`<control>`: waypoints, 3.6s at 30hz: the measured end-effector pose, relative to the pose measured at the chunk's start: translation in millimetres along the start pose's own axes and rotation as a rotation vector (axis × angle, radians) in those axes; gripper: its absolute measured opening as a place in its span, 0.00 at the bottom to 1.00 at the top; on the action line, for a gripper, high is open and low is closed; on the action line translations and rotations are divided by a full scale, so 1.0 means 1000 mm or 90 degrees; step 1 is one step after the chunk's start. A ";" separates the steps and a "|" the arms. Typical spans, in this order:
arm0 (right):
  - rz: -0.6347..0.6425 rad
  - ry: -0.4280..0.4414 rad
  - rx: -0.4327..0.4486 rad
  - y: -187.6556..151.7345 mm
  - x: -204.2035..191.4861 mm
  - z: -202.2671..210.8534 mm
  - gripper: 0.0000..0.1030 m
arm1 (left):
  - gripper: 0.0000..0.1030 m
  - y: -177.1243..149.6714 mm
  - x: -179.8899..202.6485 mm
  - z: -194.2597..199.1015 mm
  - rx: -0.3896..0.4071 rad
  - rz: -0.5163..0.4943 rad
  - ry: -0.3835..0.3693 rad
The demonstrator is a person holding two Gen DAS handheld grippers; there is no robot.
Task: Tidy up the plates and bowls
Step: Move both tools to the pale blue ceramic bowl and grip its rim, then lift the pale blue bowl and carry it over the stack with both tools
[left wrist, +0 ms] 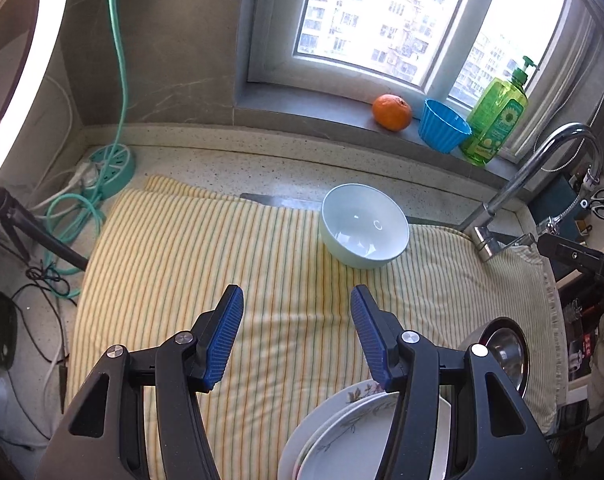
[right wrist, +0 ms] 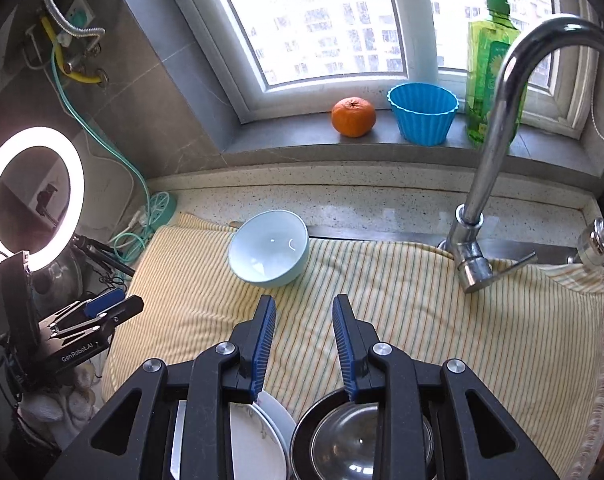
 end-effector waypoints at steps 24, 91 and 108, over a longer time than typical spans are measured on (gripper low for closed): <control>-0.067 0.014 -0.129 0.082 0.024 -0.144 0.26 | 0.11 0.097 -0.007 -0.098 -0.156 0.034 -0.058; -0.085 0.037 -0.130 0.010 0.021 -0.048 0.05 | 0.05 0.052 0.061 -0.025 -0.128 -0.072 -0.113; -0.149 0.015 -0.114 -0.067 0.063 -0.004 0.06 | 0.05 -0.002 0.126 -0.020 -0.158 -0.142 -0.156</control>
Point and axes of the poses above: each gripper's, at about its wrist camera, not at the fingertips, and z roughly against the way its jaws point, x to its right, y to its top, the point moved 2 cm from there along -z, roughly the way its jaws point, and after that the axes turned 13 degrees about -x, right-handed, at the moved point
